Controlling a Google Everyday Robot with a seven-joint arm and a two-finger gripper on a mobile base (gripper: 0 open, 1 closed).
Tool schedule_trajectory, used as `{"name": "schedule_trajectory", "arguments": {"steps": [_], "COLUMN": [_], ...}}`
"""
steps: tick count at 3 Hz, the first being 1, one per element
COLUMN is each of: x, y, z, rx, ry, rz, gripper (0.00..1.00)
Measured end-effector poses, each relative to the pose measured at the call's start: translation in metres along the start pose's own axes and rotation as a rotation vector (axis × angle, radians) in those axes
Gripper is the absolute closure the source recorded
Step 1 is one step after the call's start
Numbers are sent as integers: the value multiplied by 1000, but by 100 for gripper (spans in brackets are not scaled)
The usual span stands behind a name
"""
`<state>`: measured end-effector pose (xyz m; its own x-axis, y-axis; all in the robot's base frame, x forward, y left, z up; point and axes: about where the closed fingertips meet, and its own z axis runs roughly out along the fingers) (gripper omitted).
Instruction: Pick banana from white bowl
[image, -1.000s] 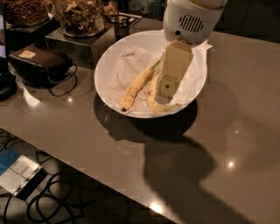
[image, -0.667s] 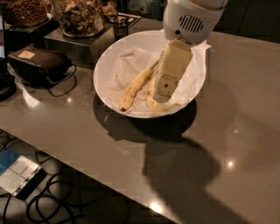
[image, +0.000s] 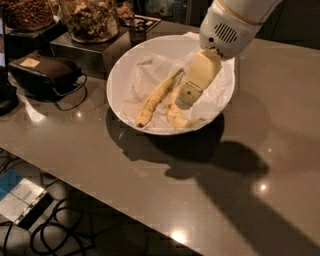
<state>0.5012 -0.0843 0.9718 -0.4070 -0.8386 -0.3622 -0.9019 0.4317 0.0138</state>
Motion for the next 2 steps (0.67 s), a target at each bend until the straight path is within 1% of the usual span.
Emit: {"name": "schedule_trajectory", "arguments": {"steps": [1,2], "x": [3,3], "y": [-7,-7], "z": [9,18], "rx": [-31,-47], "ry": [-1,18], "rz": [68,94], "gripper": [22,27]}}
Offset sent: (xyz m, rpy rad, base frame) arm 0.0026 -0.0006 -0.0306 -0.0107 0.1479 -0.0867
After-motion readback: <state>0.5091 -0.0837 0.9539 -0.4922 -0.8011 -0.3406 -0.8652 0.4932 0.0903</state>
